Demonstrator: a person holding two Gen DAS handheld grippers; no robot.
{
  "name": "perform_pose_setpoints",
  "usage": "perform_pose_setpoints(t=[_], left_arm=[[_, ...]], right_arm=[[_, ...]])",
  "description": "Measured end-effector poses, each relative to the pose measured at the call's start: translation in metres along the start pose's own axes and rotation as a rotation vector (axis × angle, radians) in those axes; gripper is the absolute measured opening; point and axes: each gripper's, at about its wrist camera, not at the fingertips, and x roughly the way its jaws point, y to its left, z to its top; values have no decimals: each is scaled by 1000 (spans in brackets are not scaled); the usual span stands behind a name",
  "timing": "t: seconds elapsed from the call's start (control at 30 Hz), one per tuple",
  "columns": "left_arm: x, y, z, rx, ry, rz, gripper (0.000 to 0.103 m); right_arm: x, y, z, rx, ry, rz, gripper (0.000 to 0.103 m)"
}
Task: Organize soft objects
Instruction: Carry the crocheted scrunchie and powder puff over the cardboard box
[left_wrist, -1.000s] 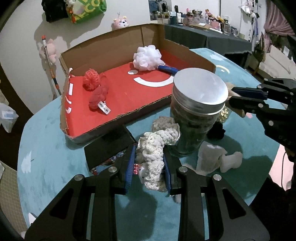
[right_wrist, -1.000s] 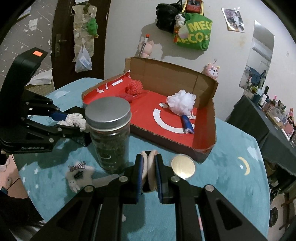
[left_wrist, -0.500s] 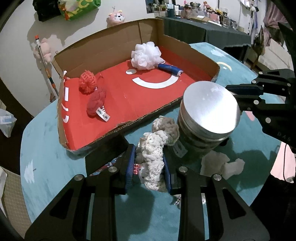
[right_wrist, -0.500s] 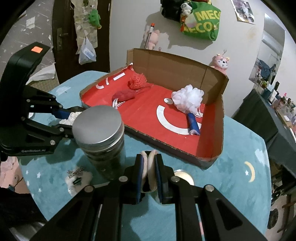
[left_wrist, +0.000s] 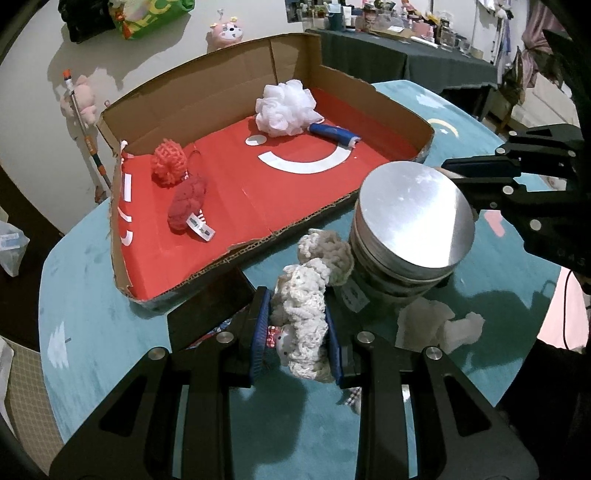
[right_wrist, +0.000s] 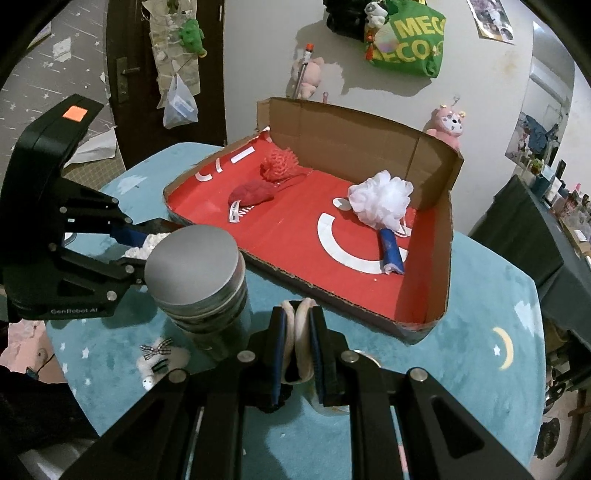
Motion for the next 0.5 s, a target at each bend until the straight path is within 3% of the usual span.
perform_pose_setpoints(t=[0.5], left_arm=[[-12,-8,-2,16,10,30,26]], right_arm=[[-2,-1,3,-15,26,31,15]])
